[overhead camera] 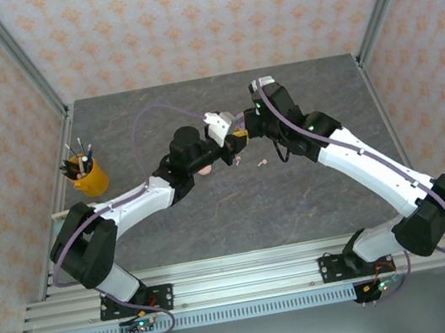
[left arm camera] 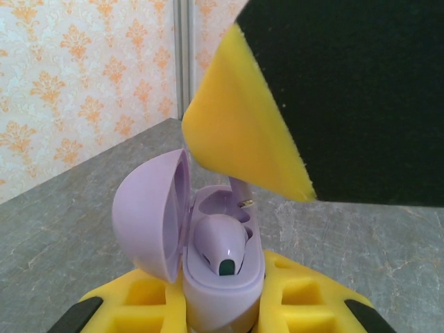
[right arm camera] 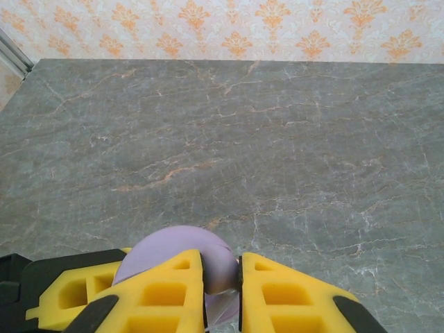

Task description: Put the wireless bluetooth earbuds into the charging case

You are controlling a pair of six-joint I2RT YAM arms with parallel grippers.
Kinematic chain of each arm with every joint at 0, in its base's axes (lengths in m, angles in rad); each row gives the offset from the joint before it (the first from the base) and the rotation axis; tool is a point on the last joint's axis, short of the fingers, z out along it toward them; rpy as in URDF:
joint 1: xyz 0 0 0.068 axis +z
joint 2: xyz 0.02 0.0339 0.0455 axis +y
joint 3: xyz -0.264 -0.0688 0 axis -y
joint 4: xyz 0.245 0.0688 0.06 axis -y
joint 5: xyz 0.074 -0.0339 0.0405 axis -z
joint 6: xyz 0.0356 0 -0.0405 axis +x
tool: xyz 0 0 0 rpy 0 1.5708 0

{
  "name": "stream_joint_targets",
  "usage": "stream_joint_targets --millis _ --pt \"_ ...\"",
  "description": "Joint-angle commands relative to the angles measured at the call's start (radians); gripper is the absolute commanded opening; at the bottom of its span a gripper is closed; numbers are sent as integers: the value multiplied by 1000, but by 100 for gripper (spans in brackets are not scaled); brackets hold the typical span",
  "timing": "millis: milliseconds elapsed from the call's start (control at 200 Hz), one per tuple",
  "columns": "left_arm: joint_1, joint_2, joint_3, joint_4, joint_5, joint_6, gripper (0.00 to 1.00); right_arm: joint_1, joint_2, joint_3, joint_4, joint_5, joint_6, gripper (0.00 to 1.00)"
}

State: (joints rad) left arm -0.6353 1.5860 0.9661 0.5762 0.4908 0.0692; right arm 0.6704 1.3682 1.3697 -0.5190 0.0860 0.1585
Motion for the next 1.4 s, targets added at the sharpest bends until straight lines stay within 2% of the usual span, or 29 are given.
stream_joint_targets --millis 0,515,796,1116,1391 --pt "-6 -46 23 21 15 25 0 -6 9 0 8 -7 -22 16" --pt "-6 -54 35 27 12 28 0 -6 -27 -75 50 -54 -108 14" --pt "-6 -55 38 29 14 21 0 -6 -46 -115 106 -145 -156 15" --pt "-6 -52 35 37 13 12 0 -6 -31 -106 112 -169 -146 20" --pt "-6 -50 29 45 11 4 0 -6 2 -49 76 -134 -92 25"
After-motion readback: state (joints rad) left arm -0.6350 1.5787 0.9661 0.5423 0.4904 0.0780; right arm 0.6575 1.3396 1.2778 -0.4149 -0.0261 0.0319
